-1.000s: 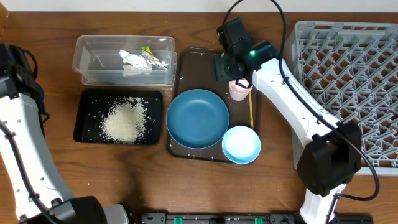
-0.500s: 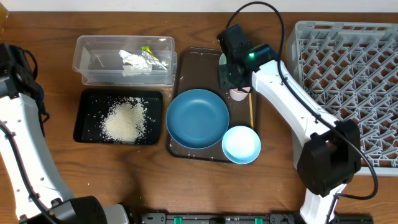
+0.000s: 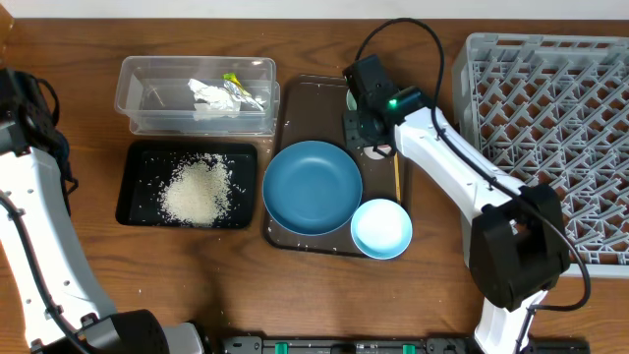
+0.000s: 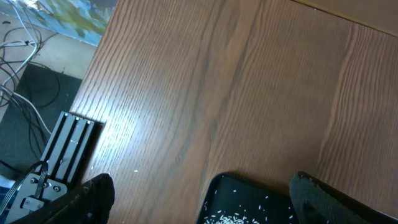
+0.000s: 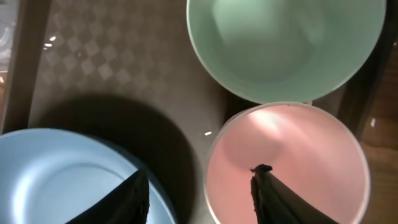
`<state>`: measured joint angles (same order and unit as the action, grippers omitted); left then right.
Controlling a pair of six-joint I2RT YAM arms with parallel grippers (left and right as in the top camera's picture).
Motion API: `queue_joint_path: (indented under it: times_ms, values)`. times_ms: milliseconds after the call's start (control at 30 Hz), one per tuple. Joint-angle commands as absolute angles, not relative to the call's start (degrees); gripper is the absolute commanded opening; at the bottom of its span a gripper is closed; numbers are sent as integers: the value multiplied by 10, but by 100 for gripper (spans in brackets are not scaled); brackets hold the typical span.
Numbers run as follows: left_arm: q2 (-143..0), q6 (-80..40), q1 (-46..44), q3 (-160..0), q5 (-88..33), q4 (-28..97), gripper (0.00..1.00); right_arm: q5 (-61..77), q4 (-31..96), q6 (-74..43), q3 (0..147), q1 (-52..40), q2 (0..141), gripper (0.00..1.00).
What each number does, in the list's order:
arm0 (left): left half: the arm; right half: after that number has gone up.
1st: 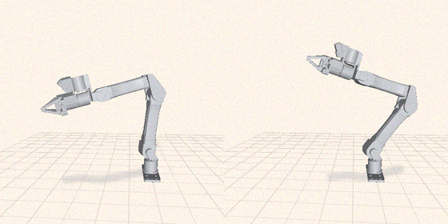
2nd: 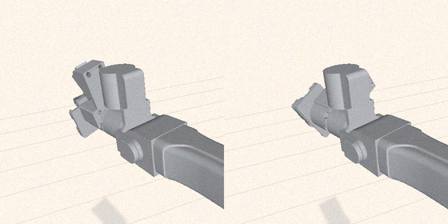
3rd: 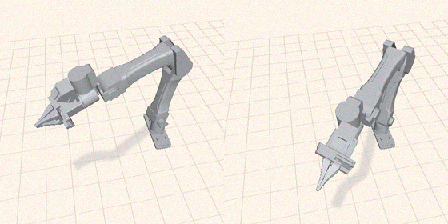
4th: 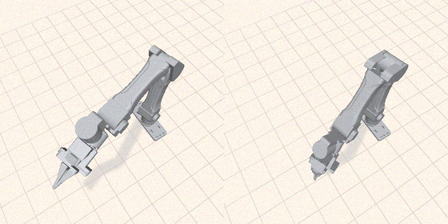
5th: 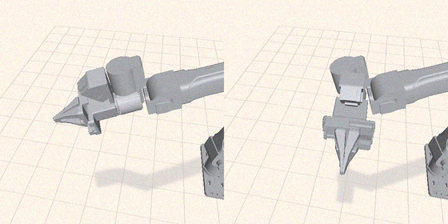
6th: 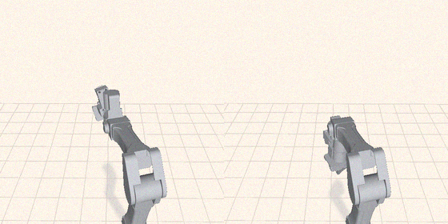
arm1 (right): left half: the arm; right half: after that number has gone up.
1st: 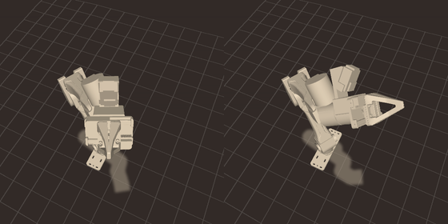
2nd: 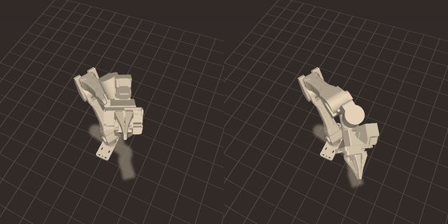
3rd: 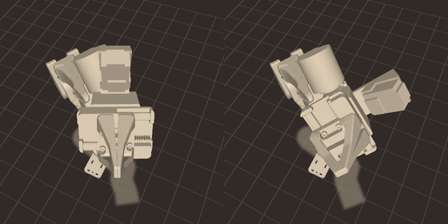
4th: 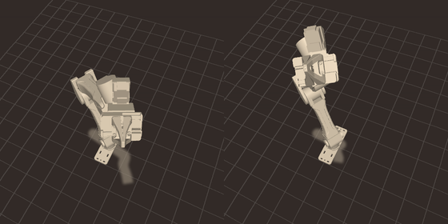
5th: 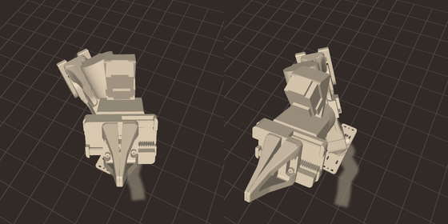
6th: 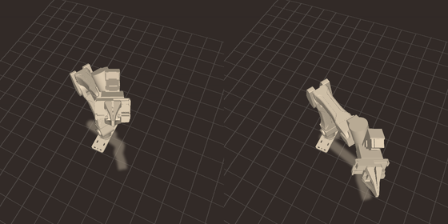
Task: Sort waste into correct bins and load items into the dishwasher rack
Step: 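Lower the right gripper into the pink cup and grip its rim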
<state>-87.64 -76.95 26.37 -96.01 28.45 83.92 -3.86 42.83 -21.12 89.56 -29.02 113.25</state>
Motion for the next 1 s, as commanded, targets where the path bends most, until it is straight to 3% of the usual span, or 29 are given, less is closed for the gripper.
queue_joint_path:
  times_ms: [0,333,467,967]
  values:
    - [-872,-779,266,-961,289,842,92,-52,416,-218,873,-281,1133,48]
    - [-872,-779,266,-961,289,842,92,-51,402,-218,869,-283,1133,33]
    - [-872,-779,266,-961,289,842,92,-51,401,-219,869,-284,1133,20]
    - [-872,-779,266,-961,289,842,92,-56,401,-223,862,-298,1133,23]
